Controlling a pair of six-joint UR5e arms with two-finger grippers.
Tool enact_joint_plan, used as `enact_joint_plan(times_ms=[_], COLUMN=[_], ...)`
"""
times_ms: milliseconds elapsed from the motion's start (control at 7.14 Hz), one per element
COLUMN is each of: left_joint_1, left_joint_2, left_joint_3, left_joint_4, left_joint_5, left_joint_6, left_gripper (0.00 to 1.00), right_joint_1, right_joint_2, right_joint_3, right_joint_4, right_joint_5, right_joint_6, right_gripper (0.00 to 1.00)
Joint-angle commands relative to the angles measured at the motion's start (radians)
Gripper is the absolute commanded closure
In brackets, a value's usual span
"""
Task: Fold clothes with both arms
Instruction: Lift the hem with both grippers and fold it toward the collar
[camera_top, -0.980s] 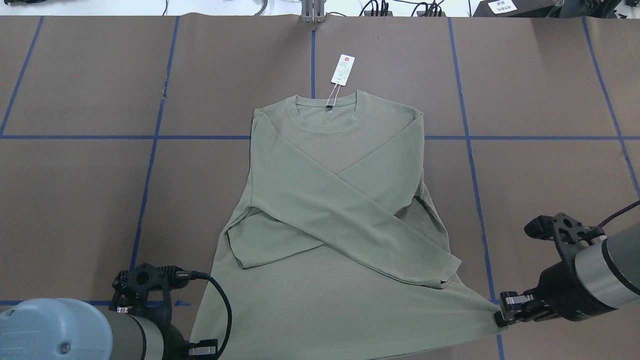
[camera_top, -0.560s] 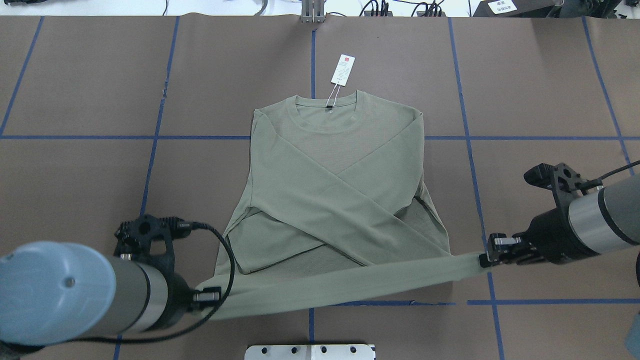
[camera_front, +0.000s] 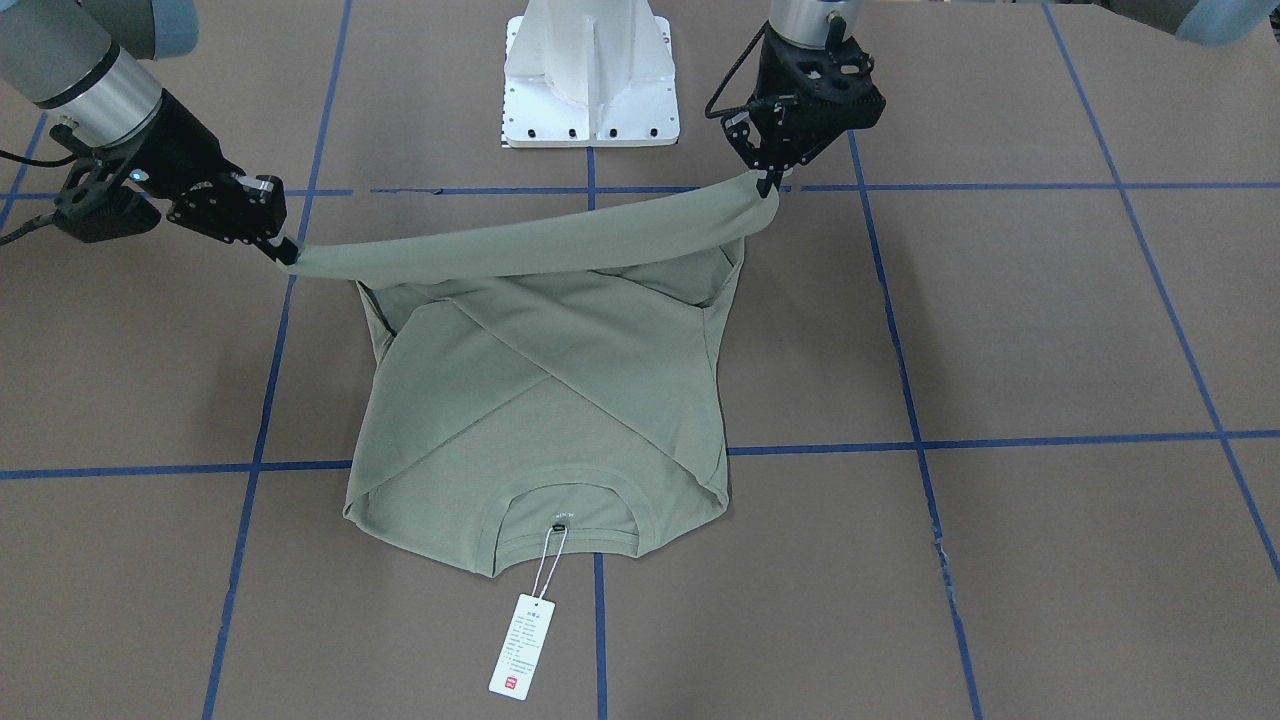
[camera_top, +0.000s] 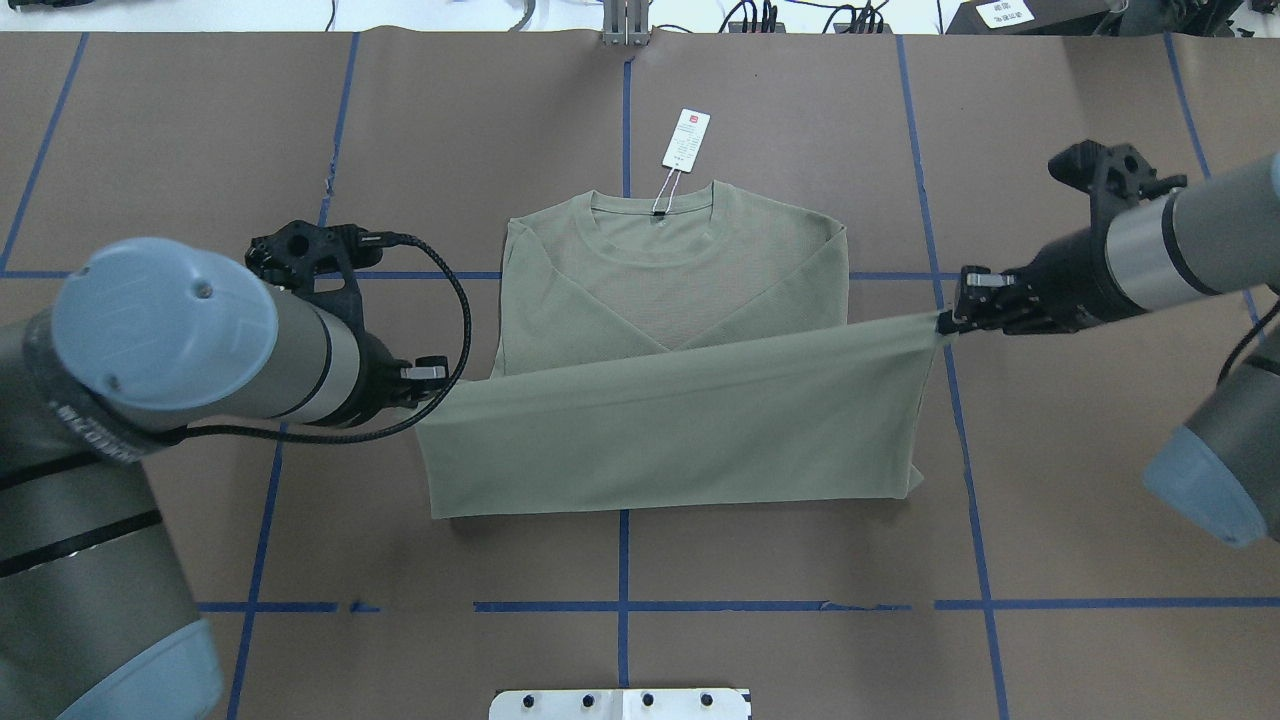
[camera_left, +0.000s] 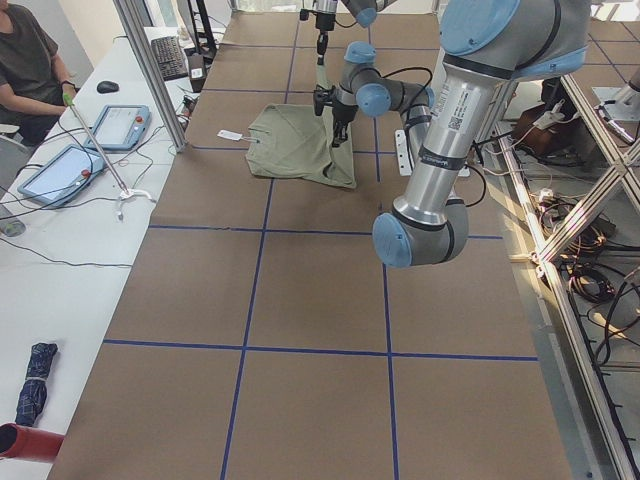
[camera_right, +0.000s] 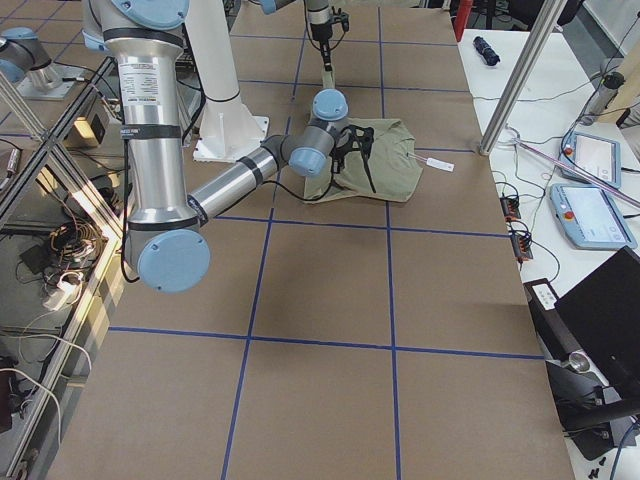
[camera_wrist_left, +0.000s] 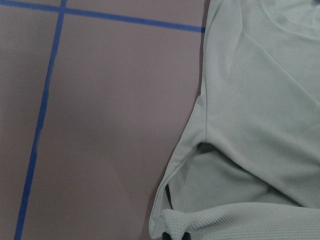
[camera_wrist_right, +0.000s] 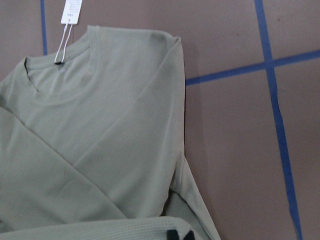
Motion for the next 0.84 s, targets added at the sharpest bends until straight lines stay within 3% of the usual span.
enact_joint_plan(times_ms=[0,280,560,700], left_joint_1=[-0.070,-0.125,-0.158,-0.182], left_joint_2=[-0.037,-0.061,-0.148,-0.156], left_joint_3=[0.264,0.431,0.580,0.589], left_joint_4=[-0.254,-0.439,-0.512,-0.516], left_joint_5=[0.000,0.002,0.002,0.000], left_joint_6=[0.006,0.006,0.006,0.006], left_gripper=[1.00,1.00,1.00,1.00], right_joint_1=[0.040,0.036,0.036,0.043], right_joint_2=[0.207,0.322,0.347,0.359], right_joint_3=[-0.235,-0.424,-0.517,-0.531], right_joint_4=[0.000,-0.002,0.000,-0.002], right_joint_5=[-0.025,-0.023,-0.033,-0.054], right_joint_6=[-0.007,-0.003,-0.004,-0.003], right_gripper=[1.00,1.00,1.00,1.00])
